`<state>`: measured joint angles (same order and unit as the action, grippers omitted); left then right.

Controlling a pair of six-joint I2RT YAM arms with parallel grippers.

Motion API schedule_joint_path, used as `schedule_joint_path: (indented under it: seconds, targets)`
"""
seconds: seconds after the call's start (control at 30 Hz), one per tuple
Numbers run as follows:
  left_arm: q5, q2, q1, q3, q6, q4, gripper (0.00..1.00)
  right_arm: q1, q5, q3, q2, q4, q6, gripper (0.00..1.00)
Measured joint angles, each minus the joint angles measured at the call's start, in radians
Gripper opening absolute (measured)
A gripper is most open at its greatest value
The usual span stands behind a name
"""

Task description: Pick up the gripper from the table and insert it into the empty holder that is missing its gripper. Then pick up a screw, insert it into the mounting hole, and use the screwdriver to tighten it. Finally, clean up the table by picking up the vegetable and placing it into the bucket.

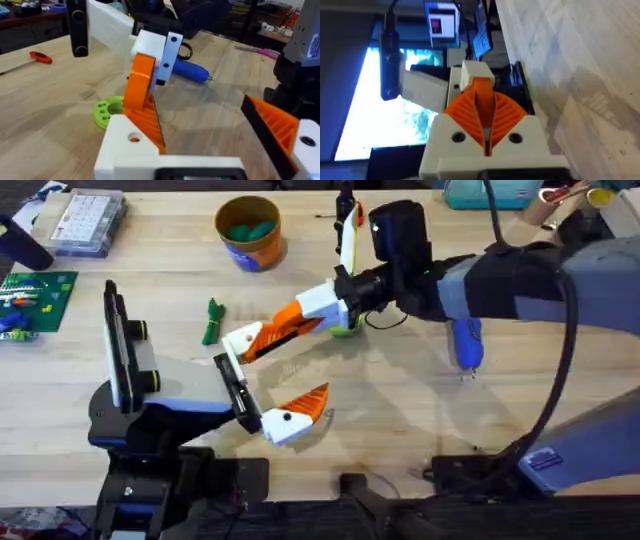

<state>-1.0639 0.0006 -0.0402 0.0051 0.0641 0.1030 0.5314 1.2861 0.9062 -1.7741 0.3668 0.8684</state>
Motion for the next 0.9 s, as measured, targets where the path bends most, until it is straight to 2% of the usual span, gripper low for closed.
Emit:
schedule_joint_path:
  seconds: [0.63, 0.9]
  targets:
    - [0.052, 0.008, 0.012, 0.000, 0.027, -0.006, 0.988, 0.035, -0.121, 0.008, 0.008, 0.040, 0.077, 0.034]
    - [0.048, 0.006, 0.012, 0.000, 0.014, -0.007, 0.988, 0.052, -0.232, -0.045, 0.105, 0.014, 0.095, 0.034]
